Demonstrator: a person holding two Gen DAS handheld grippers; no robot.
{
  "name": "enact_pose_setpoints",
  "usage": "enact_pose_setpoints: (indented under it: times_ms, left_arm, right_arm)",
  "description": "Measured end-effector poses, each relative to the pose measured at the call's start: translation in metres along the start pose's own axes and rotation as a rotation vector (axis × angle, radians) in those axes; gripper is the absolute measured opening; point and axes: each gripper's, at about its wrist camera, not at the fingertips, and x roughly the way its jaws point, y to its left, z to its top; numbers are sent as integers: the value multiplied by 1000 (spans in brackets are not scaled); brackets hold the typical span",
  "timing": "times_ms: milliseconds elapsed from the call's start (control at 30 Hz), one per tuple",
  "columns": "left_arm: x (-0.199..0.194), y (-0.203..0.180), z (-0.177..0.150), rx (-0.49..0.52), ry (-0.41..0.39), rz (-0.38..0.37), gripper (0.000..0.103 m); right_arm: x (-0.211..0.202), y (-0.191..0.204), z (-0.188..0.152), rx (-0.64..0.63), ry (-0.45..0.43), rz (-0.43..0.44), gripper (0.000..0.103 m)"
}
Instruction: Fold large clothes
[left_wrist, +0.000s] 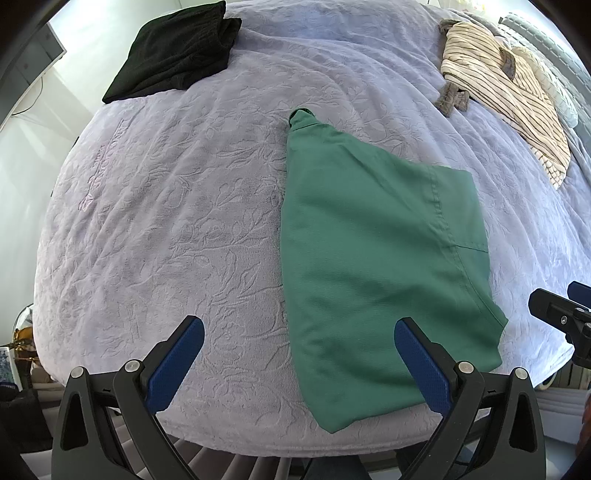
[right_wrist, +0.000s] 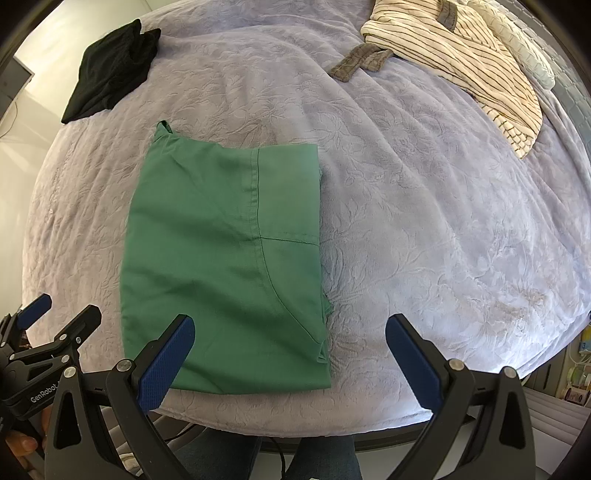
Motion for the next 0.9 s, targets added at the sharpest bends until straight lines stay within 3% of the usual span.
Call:
enact_pose_setpoints:
  times_ms: [900]
  left_arm:
    - [0,1,-1,3,6,7,103]
  right_arm:
    - [1,7,-5,1,6,9,103]
